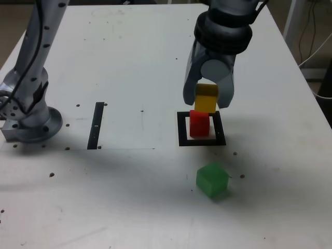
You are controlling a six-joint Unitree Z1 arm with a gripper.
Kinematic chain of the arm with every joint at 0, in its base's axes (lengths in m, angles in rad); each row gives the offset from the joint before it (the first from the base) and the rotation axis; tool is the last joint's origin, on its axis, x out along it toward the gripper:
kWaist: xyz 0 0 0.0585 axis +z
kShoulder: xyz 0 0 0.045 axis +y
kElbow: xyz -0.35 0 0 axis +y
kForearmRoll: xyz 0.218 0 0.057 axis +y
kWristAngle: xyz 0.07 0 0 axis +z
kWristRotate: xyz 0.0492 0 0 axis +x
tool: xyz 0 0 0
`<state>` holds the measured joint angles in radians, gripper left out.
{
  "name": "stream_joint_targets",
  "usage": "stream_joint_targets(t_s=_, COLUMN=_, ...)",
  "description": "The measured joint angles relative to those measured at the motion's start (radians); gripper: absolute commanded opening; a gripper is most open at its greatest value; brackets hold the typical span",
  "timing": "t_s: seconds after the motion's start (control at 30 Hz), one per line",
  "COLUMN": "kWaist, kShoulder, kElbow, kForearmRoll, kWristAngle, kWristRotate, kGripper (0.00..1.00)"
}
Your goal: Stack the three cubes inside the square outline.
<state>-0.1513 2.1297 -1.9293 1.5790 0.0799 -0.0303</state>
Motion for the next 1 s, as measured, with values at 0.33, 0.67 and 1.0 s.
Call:
stream_joint_targets(t_s=0.33, kWaist=0.016, kShoulder=0.0, kElbow=0.042, kForearmRoll=-0.017, kWristAngle=-0.004, kWristRotate=-0.036, kGripper=0.3)
stream_joint_targets(t_s=0.67, kWaist=0.024, kShoulder=0.0, kElbow=0.077, kForearmRoll=-0.036, kWristAngle=0.0, kWristRotate=-0.036, kGripper=0.3)
stream_joint_targets(t_s=1.0, kWaist=0.024, kShoulder=0.005, kElbow=0.091, kForearmRoll=-0.054, kWristAngle=0.0, kWristRotate=-0.036, kGripper=0.3)
